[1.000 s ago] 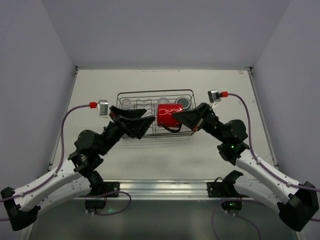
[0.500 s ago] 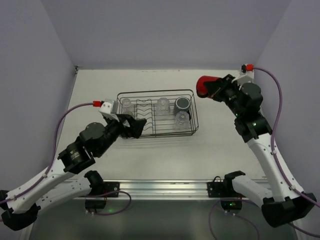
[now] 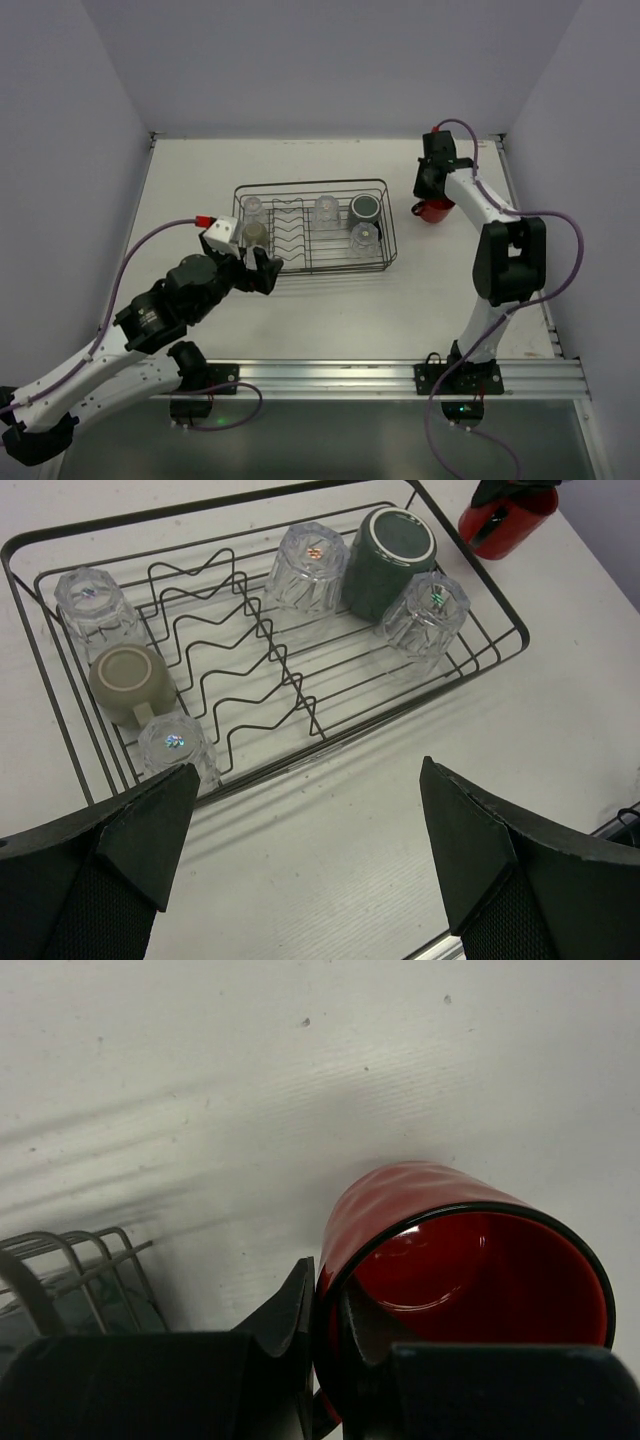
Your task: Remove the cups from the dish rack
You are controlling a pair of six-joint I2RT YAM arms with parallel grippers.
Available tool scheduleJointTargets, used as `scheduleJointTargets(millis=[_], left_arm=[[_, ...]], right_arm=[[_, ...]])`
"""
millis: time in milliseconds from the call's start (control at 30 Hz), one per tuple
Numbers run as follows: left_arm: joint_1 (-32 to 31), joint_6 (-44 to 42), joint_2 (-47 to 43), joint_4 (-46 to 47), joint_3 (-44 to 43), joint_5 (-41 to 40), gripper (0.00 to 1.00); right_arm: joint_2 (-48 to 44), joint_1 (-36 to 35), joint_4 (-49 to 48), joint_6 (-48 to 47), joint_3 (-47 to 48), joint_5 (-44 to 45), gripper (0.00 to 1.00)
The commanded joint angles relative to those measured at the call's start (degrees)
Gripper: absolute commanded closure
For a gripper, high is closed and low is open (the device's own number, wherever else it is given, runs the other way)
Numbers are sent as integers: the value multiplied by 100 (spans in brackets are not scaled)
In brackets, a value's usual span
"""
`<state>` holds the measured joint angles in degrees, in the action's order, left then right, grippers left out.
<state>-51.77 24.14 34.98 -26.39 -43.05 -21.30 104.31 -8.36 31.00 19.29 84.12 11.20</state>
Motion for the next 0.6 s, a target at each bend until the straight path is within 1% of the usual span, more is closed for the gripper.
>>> scheduleJointTargets(millis=[0,33,133,300,400,467,500,533,567], left_arm=[[9,-269,87,-41,-2,179,0],[9,-278,140,-41,-11,222,0],[18,-296,202,-41,-11,249,0],[18,-278,281,-41,-19,188,0],[18,-270,413,-50,-46,126,0],[18,-226,553,-50,-81,91,0],[18,-173,675,-50,-142,21,0],[18,-138,746,-42,-177,-6,0],[18,-103,808,2,-212,-23,0]], right_arm=[[358,-25,124,-426,886,154,100],[510,-34,186,-461,1096,172,100],[932,-43,283,-505,1300,163,100],[1205,-34,108,-496,1309,119,100],[1530,-34,292,-540,1668,110,100],[1601,-43,301,-540,1687,93,99],[1523,-43,275,-497,1661,32,95],[1522,-34,231,-470,1617,-4,86],[1339,-43,170,-452,1556,-21,67]])
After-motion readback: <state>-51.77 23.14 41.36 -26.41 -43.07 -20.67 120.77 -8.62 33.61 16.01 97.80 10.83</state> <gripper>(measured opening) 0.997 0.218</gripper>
